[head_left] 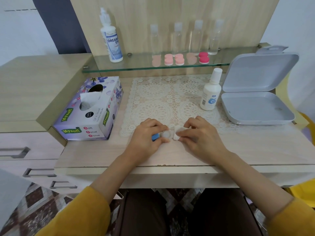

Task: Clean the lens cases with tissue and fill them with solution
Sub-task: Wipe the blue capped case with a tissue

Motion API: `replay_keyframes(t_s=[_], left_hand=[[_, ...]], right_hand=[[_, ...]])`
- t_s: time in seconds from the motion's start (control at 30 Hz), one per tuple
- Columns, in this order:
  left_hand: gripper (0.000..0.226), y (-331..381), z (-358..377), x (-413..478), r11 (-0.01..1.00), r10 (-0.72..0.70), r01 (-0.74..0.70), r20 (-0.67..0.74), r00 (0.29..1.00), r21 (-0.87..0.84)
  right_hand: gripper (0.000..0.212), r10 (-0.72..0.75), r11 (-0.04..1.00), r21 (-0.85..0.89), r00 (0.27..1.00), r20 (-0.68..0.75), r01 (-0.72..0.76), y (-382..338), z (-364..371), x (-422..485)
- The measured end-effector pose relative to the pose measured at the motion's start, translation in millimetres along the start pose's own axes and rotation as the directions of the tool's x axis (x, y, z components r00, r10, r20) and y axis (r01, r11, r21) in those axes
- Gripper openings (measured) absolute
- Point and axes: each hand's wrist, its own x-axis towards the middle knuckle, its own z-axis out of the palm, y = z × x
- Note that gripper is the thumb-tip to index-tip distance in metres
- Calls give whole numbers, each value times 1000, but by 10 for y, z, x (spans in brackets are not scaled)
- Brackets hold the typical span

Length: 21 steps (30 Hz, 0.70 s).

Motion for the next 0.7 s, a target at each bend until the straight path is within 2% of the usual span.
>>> replay_keyframes(t_s=[0.2,0.3,0.37,0.47,0.6,0.7], left_hand=[[42,4,-2,-1,1000,7,-7,4,1000,5],[41,10,2,-4,1000,9,-9,1,1000,15],[40,8,0,-3,1000,7,-8,2,1000,16],[39,10,-2,-2,1000,1,-1,15,1000,11],[39,24,-7,0,1000,1,-2,13,1000,8],[40,30,-9,-3,1000,-5,5,13,1000,11]], right_hand=[[10,21,999,-23,1000,-19,-22,-15,-2,-14],[20,-23,997,-78,1000,-12,22,-20,0,-18],[23,-35,998,-50,999,-6,34,-6,1,-16],[22,-5,1000,5,1000,1,5,1,0,-16],[9,30,1000,-6,1000,-3,-30,-41,0,-21],[12,6,999,-40,1000,-5,-6,-39,-5,-21]])
